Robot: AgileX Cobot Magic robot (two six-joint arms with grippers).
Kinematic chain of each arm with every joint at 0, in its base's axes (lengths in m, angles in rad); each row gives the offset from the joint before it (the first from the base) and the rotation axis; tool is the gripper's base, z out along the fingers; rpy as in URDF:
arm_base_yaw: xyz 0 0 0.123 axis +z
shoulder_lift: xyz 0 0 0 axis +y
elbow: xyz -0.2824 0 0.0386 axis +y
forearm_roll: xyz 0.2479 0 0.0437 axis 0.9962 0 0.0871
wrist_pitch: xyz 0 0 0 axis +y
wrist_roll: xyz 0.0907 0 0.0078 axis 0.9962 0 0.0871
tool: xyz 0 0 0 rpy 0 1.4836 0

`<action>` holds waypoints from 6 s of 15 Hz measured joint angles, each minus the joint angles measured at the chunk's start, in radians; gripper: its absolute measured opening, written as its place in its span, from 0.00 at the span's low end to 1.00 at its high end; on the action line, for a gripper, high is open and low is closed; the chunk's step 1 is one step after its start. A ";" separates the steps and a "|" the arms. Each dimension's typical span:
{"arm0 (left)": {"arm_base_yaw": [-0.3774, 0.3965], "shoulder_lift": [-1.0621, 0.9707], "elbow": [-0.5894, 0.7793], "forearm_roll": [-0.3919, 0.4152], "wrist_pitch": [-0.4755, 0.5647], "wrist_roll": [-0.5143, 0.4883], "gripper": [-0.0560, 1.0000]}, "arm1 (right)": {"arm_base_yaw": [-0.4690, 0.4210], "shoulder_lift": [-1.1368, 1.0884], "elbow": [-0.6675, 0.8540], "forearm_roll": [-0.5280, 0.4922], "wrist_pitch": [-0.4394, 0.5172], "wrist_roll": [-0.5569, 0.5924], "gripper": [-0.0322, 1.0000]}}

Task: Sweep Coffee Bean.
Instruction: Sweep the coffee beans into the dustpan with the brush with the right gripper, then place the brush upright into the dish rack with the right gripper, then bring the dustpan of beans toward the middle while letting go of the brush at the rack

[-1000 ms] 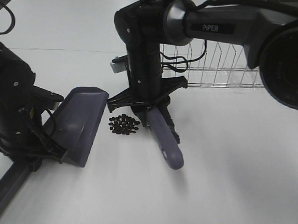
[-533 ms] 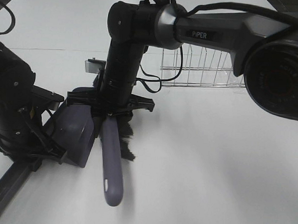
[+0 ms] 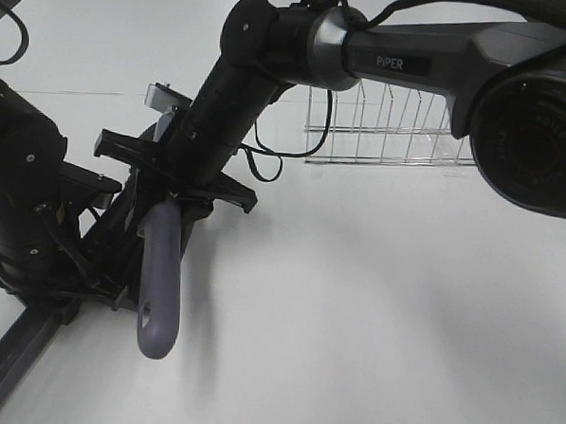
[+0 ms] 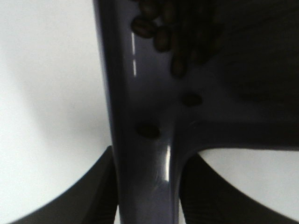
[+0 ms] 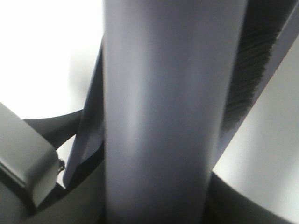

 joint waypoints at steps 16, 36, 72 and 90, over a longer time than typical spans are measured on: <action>0.000 0.000 0.000 -0.011 -0.001 0.003 0.38 | -0.015 -0.108 -0.282 -0.483 0.143 0.020 0.32; 0.000 0.000 0.000 -0.037 -0.006 0.004 0.38 | -0.333 -0.493 0.529 -0.613 0.148 -0.118 0.32; 0.000 0.000 -0.001 -0.078 0.002 0.019 0.38 | -0.448 -0.061 -0.020 -0.579 0.155 -0.072 0.32; 0.008 0.100 -0.207 -0.151 0.022 -0.004 0.38 | -0.449 -0.233 -0.039 -0.546 0.139 -0.090 0.64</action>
